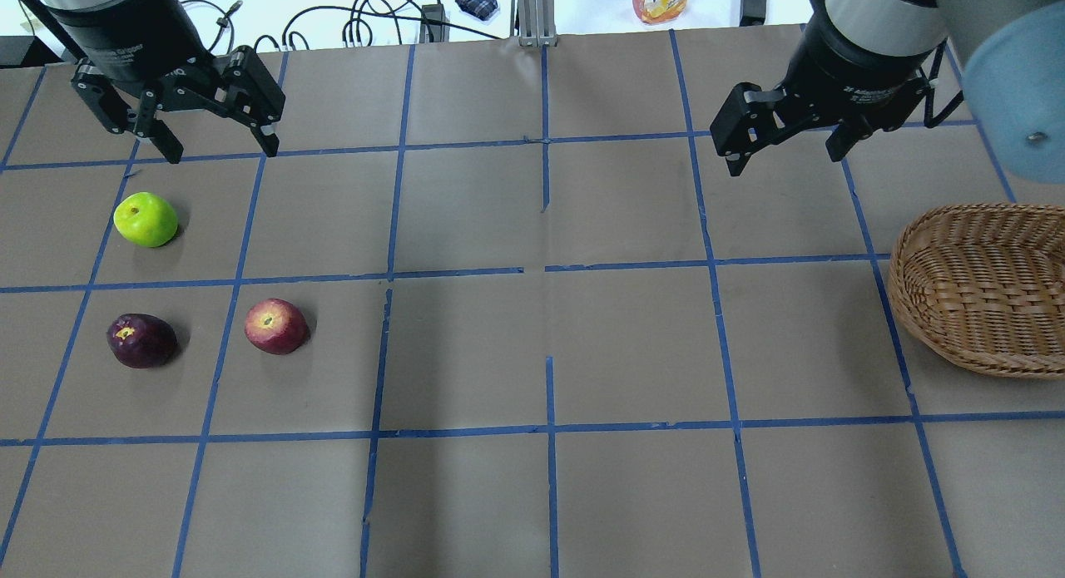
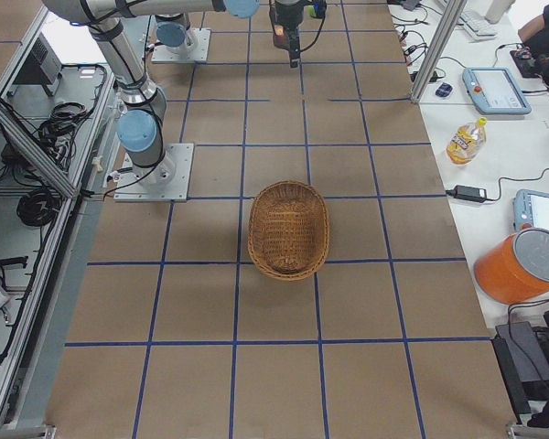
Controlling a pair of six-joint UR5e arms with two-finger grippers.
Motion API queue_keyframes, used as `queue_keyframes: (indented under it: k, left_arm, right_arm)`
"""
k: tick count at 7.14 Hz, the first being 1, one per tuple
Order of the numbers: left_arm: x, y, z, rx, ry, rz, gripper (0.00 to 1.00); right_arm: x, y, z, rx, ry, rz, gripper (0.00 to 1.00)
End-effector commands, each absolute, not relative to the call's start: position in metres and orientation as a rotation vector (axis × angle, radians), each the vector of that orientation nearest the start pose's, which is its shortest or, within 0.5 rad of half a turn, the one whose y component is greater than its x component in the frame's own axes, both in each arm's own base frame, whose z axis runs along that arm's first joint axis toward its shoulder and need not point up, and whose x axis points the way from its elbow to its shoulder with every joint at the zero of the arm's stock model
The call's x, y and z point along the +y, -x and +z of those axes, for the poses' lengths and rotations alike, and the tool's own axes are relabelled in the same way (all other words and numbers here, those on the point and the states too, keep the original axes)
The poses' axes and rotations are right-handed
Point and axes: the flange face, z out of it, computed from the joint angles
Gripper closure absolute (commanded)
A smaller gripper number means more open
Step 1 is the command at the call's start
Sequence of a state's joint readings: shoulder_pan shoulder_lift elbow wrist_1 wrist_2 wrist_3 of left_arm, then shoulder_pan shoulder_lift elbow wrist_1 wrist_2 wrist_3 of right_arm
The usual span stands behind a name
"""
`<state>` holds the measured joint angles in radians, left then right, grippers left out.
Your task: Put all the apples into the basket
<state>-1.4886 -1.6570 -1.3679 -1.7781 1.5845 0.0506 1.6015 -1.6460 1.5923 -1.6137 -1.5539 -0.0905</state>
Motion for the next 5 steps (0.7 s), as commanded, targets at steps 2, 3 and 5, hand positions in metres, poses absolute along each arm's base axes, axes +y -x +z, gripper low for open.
queue_keyframes:
  k: [2, 3, 5]
  left_arm:
    - [-0.5234, 0.0910, 0.5251, 3.159, 0.054, 0.136, 0.00]
    - [-0.5241, 0.0904, 0.5257, 3.153, 0.054, 0.134, 0.00]
    - [-0.5253, 0.0903, 0.5235, 3.153, 0.054, 0.139, 0.00]
  right_arm:
    - [-0.4642, -0.1493, 0.5178, 3.118, 0.190, -0.152, 0.00]
    - [-0.4642, -0.1493, 0.5178, 3.118, 0.190, -0.152, 0.00]
    - [-0.4643, -0.1493, 0.5180, 3.118, 0.190, -0.154, 0.00]
